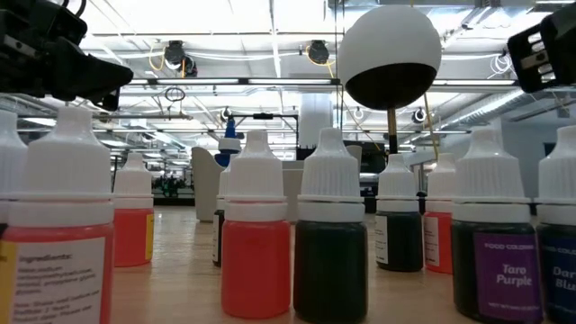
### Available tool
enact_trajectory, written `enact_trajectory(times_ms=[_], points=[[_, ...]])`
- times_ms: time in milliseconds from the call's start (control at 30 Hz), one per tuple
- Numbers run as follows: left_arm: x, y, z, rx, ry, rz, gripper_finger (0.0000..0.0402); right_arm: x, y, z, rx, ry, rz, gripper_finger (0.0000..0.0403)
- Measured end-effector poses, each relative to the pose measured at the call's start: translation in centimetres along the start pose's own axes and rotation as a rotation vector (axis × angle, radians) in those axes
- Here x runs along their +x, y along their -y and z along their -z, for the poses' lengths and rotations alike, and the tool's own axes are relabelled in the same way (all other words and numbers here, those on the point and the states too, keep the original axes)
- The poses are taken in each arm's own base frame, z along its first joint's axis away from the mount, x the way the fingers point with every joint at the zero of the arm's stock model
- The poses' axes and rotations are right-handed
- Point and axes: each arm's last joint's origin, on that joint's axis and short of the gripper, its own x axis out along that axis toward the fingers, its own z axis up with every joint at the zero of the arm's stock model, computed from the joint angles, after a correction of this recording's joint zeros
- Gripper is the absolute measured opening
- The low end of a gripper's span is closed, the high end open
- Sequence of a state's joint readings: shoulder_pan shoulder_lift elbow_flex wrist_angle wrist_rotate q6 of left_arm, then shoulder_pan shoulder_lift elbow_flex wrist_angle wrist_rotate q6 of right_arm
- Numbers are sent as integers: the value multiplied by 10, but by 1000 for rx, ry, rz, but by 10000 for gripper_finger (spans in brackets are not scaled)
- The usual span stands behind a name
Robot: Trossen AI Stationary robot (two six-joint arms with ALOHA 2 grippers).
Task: Pick & Place food coloring
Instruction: Put the big green food coloring bottle into the gray bin
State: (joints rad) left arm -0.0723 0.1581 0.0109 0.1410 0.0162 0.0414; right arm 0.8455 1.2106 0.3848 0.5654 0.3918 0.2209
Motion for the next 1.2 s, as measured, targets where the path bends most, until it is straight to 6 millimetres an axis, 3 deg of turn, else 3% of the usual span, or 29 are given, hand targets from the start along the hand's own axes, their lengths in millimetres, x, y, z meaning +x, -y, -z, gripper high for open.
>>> enact_trajectory(times_ms=[267, 900, 1200], points=[[0, 0, 0, 3, -1, 0, 35, -5, 5, 14, 47, 43, -8, 234], [0, 0, 2, -25, -20, 1, 35, 28, -6, 25, 24, 6, -2, 232], [0, 0, 2, -21, -20, 1, 35, 30, -6, 30, 22, -15, 4, 186]])
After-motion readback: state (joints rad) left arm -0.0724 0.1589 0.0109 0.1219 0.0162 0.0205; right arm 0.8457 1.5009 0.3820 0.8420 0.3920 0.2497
